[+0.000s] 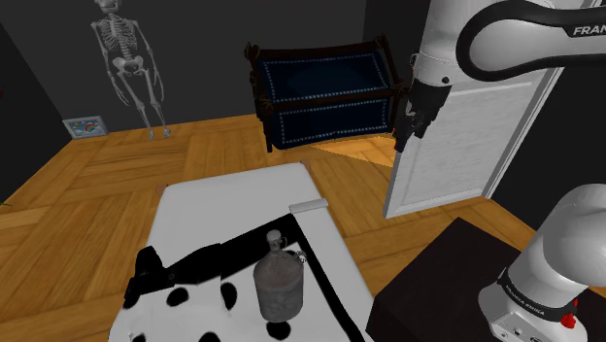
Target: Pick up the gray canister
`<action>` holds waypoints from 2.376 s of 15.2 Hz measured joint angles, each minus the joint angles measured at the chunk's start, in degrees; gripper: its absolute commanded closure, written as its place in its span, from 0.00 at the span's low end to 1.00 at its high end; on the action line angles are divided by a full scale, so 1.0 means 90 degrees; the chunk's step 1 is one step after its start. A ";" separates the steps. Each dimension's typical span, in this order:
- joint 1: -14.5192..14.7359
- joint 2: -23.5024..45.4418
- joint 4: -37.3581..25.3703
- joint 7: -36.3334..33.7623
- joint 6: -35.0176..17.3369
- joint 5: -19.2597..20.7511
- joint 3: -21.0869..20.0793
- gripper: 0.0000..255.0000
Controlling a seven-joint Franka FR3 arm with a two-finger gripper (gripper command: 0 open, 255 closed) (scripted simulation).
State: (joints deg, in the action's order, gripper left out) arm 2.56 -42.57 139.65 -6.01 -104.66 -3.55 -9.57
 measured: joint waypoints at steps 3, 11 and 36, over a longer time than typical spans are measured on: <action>0.0102 0.0198 0.0238 -0.0371 -0.0519 -0.0209 -0.0322 0.00; 0.0270 0.1235 0.0447 -0.1454 -0.2022 -0.0588 -0.1321 0.00; 0.0613 0.6661 -0.1875 -0.7003 -0.4728 0.3767 -0.2927 0.00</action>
State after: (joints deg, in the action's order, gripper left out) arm 8.07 17.38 122.77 -69.04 -147.21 30.35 -35.91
